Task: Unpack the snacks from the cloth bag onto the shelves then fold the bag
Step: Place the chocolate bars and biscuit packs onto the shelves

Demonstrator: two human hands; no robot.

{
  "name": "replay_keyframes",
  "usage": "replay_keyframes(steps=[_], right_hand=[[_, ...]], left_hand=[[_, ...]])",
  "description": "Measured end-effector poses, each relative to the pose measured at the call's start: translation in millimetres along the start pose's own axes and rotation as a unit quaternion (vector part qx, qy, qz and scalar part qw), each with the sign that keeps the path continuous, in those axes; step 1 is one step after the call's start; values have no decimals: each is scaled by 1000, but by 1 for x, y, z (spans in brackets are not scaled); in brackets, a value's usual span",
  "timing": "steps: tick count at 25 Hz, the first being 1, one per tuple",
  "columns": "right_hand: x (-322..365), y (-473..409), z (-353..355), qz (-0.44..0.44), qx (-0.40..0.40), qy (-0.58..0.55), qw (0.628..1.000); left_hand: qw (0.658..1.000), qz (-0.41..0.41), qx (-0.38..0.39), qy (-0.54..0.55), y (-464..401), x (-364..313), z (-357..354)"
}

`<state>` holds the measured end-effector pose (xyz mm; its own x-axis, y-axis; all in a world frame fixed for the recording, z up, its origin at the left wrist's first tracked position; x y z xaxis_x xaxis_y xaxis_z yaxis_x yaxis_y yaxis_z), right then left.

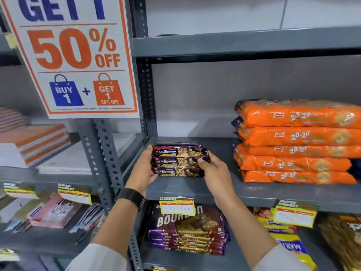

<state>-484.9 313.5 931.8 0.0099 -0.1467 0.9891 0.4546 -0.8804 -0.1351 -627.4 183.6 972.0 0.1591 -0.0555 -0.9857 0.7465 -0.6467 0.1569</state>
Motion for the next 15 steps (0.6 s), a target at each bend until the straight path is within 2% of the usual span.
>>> replay_keyframes(steps=[5,15], right_hand=[[6,-2,-4,16,54,55,997],[6,3,-3,40,45,60,996]], left_hand=[[1000,-3,-18,10,-8,3,-1],[999,-29,-40,1,-11,6,0]])
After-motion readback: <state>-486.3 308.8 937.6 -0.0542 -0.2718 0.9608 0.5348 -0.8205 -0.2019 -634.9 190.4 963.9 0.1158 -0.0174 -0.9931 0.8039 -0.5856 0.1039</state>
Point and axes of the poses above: each hand's wrist, its own y-axis away from the middle knuckle, its own z-axis out of the back of the hand, x = y × z, the point moved 1 cm from there along -y, towards the middle knuckle, and after that the axes turned 4 degrees about z, right-handed, at the moved point
